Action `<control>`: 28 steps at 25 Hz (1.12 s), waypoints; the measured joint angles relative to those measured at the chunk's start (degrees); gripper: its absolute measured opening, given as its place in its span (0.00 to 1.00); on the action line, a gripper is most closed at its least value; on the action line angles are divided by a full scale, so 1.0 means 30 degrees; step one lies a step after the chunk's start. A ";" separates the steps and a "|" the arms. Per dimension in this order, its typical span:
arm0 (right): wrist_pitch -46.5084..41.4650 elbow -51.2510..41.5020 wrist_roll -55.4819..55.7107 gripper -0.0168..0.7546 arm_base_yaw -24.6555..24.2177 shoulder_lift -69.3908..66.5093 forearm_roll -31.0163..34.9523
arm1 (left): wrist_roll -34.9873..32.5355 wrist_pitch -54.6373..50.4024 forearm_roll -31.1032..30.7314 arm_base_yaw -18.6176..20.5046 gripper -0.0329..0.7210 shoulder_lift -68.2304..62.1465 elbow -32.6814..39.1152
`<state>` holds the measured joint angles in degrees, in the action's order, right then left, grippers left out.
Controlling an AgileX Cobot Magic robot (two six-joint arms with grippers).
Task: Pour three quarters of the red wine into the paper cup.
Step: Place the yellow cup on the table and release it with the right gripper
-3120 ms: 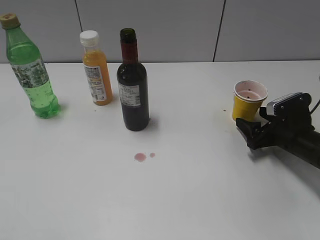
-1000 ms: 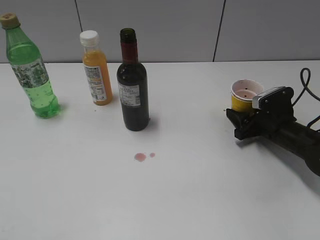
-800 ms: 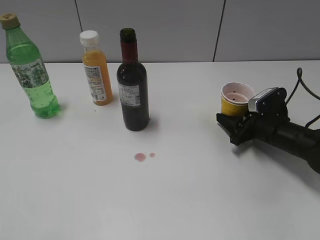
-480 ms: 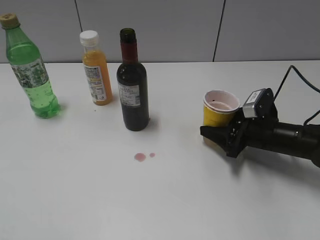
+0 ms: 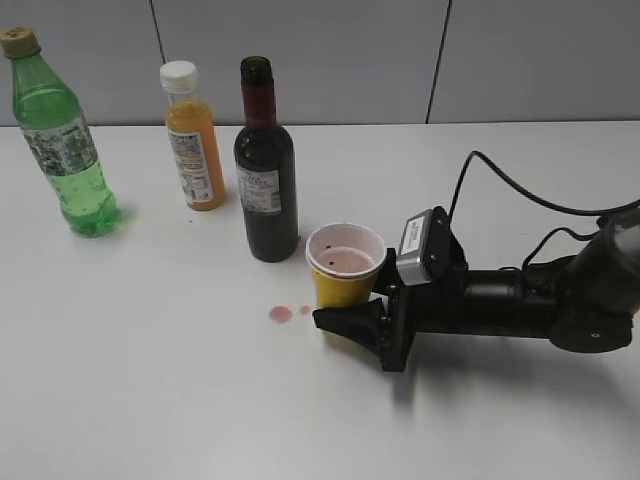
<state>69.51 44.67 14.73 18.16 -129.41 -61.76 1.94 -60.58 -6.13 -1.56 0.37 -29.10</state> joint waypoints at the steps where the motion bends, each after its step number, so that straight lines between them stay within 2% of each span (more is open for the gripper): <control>1: 0.0000 0.0000 -0.0220 0.63 0.0317 0.0000 0.0327 | 0.0000 0.0000 0.0000 0.0000 0.36 0.0000 0.0000; 5: 0.0000 0.0000 -0.0963 0.63 0.1227 0.0000 0.1540 | 0.0000 0.0000 0.0000 0.0000 0.36 0.0000 0.0000; 11: 0.0000 0.0176 -0.1699 0.63 0.1419 0.0000 0.1817 | 0.0000 0.0000 0.0000 0.0000 0.36 0.0000 0.0000; 18: -0.0246 0.1274 -0.1559 0.63 0.1419 0.0000 -0.0174 | 0.0000 0.0000 0.0000 0.0000 0.36 0.0000 0.0000; 28: -0.0242 0.3361 -0.0492 0.63 0.1419 -0.1412 -0.0421 | 0.0000 0.0000 0.0000 0.0000 0.36 0.0000 0.0000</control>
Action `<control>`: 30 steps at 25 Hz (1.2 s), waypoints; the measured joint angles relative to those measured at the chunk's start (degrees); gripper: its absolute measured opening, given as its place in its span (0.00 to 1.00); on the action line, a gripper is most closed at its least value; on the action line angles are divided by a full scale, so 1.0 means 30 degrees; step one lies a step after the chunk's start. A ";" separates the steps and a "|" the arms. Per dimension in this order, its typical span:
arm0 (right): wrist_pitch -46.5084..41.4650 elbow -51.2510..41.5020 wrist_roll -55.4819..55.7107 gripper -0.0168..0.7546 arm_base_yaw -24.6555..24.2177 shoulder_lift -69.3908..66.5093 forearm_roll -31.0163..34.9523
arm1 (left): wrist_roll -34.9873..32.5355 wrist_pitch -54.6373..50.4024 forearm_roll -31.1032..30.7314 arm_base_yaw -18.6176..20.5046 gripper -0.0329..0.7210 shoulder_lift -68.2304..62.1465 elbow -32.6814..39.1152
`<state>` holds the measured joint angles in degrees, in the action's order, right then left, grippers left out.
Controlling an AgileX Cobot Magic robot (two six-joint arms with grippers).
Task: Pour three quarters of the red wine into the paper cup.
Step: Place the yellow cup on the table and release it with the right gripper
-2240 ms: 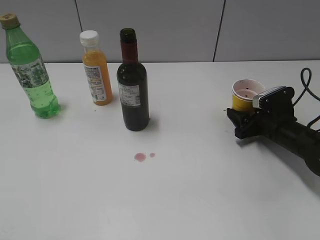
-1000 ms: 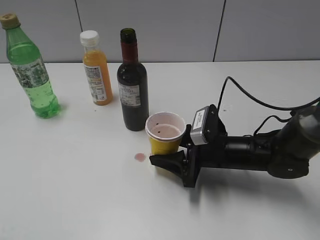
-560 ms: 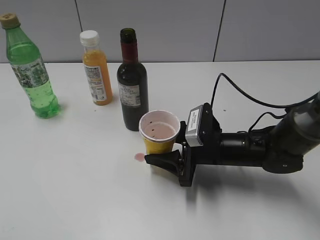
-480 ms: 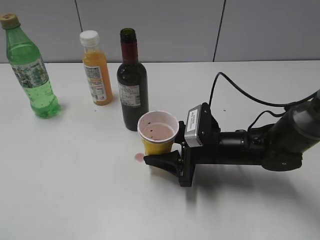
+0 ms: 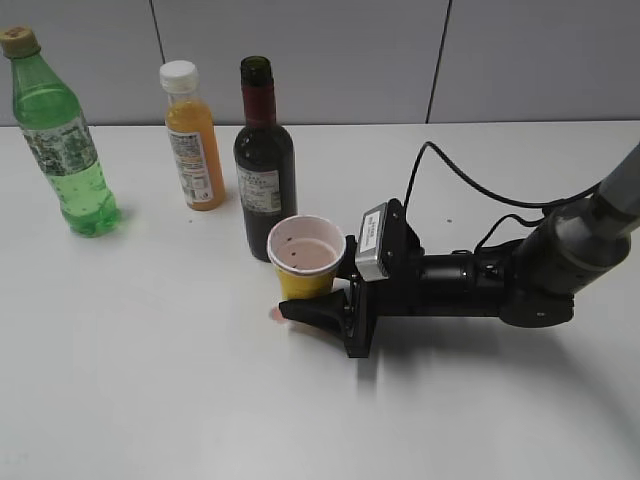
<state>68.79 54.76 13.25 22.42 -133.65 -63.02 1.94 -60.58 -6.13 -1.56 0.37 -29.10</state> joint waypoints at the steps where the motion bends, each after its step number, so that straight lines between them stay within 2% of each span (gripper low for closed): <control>1: 0.0000 0.0118 0.0114 0.63 0.0000 -0.0270 -0.0020 | 0.0000 0.0000 0.0000 0.0000 0.36 0.0000 0.0000; 26: -0.0176 0.0210 -0.0299 0.62 0.0000 -0.0690 -0.0305 | 0.0000 0.0000 0.0000 0.0000 0.36 0.0000 0.0000; 30: -0.1145 0.0210 -0.0668 0.69 0.0000 -0.0690 -0.0897 | 0.0000 0.0000 0.0000 0.0000 0.36 0.0000 0.0000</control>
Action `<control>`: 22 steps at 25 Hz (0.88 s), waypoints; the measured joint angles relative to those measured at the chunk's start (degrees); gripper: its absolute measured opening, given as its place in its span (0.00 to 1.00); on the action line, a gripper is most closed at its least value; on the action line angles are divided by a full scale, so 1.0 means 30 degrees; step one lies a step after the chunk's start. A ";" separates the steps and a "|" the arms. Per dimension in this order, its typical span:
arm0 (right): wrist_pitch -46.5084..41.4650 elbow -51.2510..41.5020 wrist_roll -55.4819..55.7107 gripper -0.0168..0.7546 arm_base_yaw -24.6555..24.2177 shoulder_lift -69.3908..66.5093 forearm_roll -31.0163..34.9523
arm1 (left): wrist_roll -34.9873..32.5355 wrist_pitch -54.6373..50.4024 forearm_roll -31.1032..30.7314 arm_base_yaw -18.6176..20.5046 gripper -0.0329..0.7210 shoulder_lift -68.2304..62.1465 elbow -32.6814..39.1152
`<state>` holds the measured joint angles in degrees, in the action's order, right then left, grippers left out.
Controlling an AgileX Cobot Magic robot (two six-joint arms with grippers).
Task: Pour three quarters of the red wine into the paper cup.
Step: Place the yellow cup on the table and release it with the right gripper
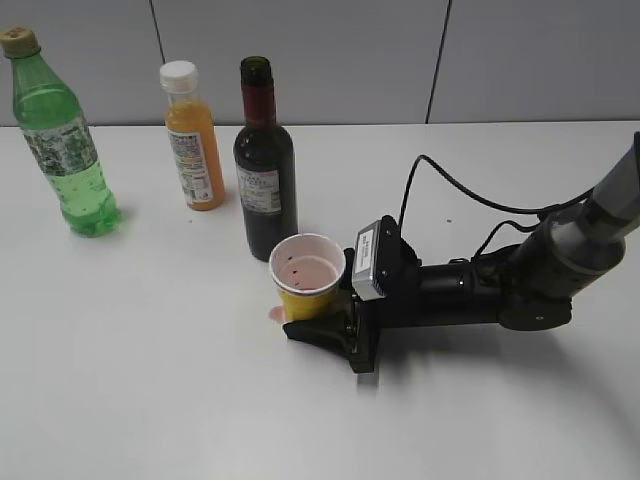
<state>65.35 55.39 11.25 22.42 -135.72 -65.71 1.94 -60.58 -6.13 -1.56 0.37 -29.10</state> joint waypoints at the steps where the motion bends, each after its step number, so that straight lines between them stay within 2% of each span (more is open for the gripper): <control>1: -0.0121 0.0000 -0.0019 0.72 0.0000 0.0000 -0.0024 | 0.0000 0.0000 0.0000 0.0000 0.36 0.0000 0.0000; 3: -0.0186 0.0042 -0.0019 0.77 0.0000 0.0000 0.0016 | 0.0000 0.0000 0.0000 0.0000 0.36 0.0000 0.0000; 6: -0.0222 0.0062 -0.0019 0.80 0.0000 0.0000 0.0020 | 0.0000 0.0000 0.0000 0.0000 0.36 0.0000 0.0000; 12: -0.0419 0.0062 0.0630 0.81 -0.0026 0.0087 -0.0075 | 0.0000 0.0000 0.0000 0.0000 0.36 0.0000 0.0000; 17: -0.0573 -0.0048 0.1820 0.81 -0.0384 0.0407 -0.1592 | 0.0000 0.0000 0.0000 0.0000 0.36 0.0000 0.0000; 22: -0.0848 -0.0876 0.1983 0.81 -0.1065 0.1093 -0.2097 | 0.0000 0.0000 0.0000 0.0000 0.36 0.0000 0.0000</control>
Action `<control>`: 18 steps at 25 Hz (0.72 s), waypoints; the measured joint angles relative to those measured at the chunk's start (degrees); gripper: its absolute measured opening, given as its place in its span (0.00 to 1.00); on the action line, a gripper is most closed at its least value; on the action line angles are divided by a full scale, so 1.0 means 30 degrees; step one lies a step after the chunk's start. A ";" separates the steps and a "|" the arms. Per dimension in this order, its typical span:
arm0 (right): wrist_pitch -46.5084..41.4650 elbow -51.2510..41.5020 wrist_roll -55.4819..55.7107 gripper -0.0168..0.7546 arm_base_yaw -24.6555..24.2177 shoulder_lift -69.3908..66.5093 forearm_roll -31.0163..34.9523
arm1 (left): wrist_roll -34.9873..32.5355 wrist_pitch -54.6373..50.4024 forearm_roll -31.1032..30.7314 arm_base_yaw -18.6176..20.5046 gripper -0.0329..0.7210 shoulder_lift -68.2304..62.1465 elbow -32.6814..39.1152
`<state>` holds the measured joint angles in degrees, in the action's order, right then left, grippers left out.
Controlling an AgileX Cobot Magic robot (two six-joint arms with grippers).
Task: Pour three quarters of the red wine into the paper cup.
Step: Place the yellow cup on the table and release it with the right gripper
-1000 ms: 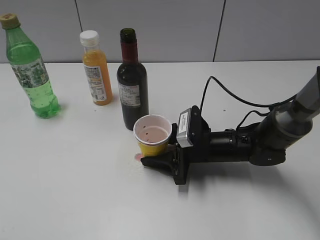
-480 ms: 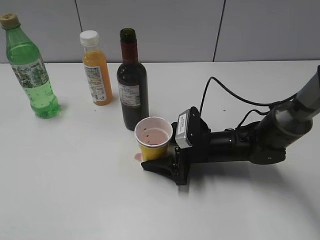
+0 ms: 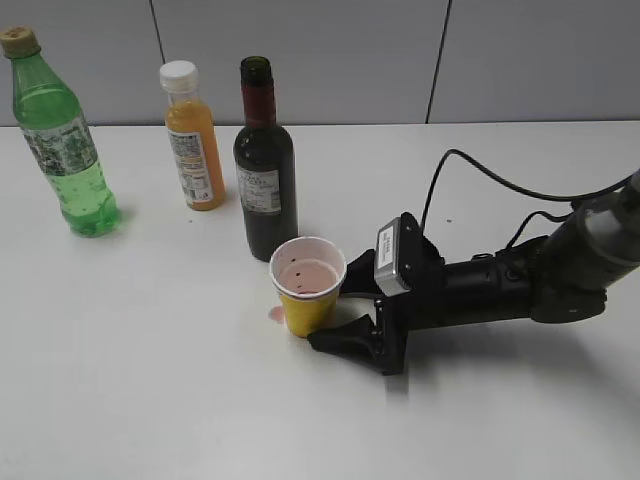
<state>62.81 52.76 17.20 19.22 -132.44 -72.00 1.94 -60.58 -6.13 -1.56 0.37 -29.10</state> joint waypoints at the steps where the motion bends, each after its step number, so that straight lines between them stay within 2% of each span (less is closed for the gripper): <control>1: -0.0042 -0.0135 0.0000 0.81 -0.0231 0.0215 -0.0077 | 0.0000 0.0000 0.0000 0.0000 0.36 0.0000 0.0000; 13: -0.2632 -0.2032 0.0653 0.79 -0.1791 0.3842 -0.1572 | 0.0000 0.0000 0.0000 0.0000 0.36 0.0000 0.0000; 16: -0.4887 -0.2502 0.1547 0.79 -0.2295 0.6155 -0.1612 | 0.0000 0.0000 0.0000 0.0000 0.36 0.0000 0.0000; 18: -0.8023 -0.2660 0.2078 0.79 -0.2388 0.8288 -0.1649 | 0.0000 0.0000 0.0000 0.0000 0.36 0.0000 0.0000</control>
<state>38.74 44.78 23.43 12.06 -107.57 -76.95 1.94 -60.58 -6.13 -1.56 0.37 -29.10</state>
